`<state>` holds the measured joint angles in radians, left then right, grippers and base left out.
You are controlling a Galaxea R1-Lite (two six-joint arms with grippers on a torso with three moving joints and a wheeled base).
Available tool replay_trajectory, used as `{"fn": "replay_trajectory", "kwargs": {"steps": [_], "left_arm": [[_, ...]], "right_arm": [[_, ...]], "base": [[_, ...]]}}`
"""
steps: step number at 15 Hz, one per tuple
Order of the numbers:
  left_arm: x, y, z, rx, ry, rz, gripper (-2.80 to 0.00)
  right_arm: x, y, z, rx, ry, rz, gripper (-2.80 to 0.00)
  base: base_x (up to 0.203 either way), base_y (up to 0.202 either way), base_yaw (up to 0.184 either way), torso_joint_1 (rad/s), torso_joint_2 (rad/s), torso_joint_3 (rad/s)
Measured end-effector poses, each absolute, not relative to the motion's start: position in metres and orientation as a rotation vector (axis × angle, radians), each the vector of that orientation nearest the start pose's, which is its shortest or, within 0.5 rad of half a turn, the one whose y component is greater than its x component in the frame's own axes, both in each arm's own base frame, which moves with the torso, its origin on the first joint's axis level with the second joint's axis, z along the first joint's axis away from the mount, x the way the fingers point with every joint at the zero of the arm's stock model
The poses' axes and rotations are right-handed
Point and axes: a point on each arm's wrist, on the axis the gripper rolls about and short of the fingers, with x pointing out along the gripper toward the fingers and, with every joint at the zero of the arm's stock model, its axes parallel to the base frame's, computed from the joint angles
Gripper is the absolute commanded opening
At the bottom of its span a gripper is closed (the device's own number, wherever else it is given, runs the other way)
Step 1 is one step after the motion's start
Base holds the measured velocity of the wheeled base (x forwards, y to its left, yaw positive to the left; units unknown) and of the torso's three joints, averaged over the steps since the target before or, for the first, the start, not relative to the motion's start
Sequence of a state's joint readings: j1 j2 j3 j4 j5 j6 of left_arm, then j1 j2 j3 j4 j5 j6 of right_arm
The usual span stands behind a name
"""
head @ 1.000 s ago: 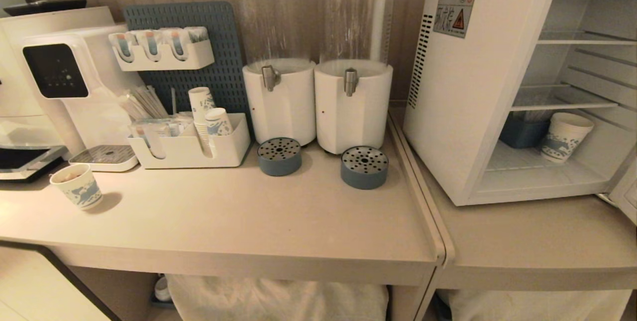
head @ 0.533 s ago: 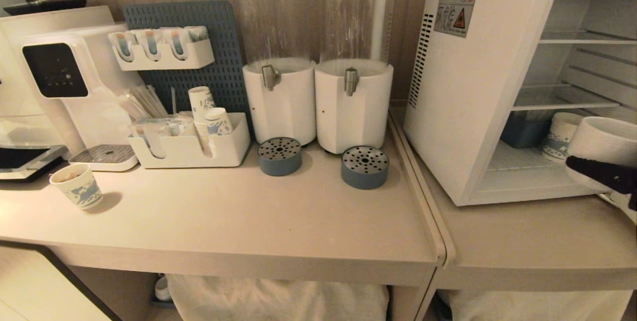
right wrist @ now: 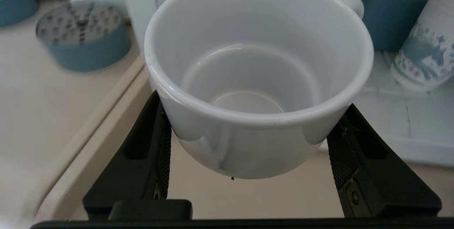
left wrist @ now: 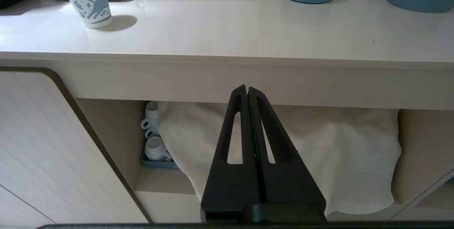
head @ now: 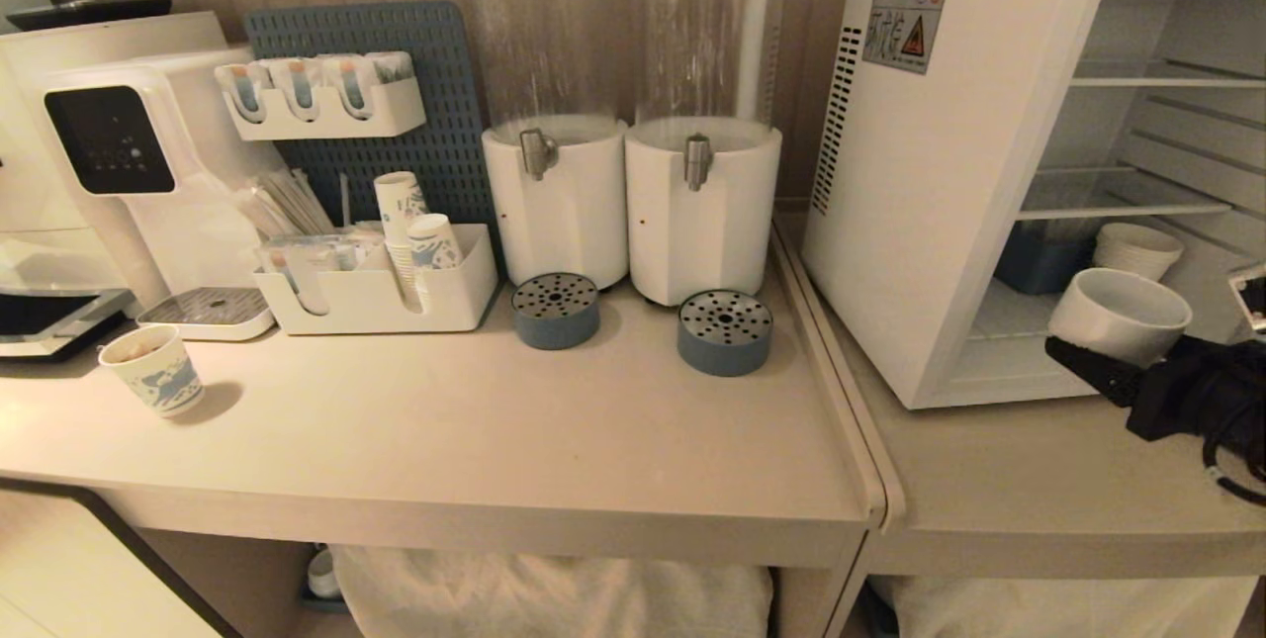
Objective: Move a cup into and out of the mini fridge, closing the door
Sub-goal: Put the ceramic cup in the freezer
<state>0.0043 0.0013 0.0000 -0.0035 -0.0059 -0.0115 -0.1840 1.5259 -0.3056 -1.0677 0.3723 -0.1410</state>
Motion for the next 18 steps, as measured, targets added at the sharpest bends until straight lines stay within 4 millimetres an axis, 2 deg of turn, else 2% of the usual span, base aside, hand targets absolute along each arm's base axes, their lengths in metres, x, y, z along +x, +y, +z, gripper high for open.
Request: {"fn": "replay_trajectory", "kwargs": {"steps": [3, 9, 18], "left_arm": [[-0.023, 0.000, 0.076, -0.012, -0.001, 0.000, -2.80], [-0.023, 0.000, 0.076, -0.013, -0.002, 0.002, -2.80], [-0.023, 0.000, 0.076, -0.015, -0.001, 0.002, -2.80]], "right_arm": [[0.231, -0.035, 0.139, -0.046, 0.072, 0.191, -2.80], [0.270, -0.043, 0.121, -0.022, 0.126, 0.187, -2.80], [0.340, -0.059, 0.093, -0.010, 0.198, 0.133, -2.80]], "base": [[0.000, 0.000, 0.000, 0.000, 0.00, 0.000], [0.000, 0.000, 0.000, 0.000, 0.00, 0.000], [0.000, 0.000, 0.000, 0.000, 0.00, 0.000]]}}
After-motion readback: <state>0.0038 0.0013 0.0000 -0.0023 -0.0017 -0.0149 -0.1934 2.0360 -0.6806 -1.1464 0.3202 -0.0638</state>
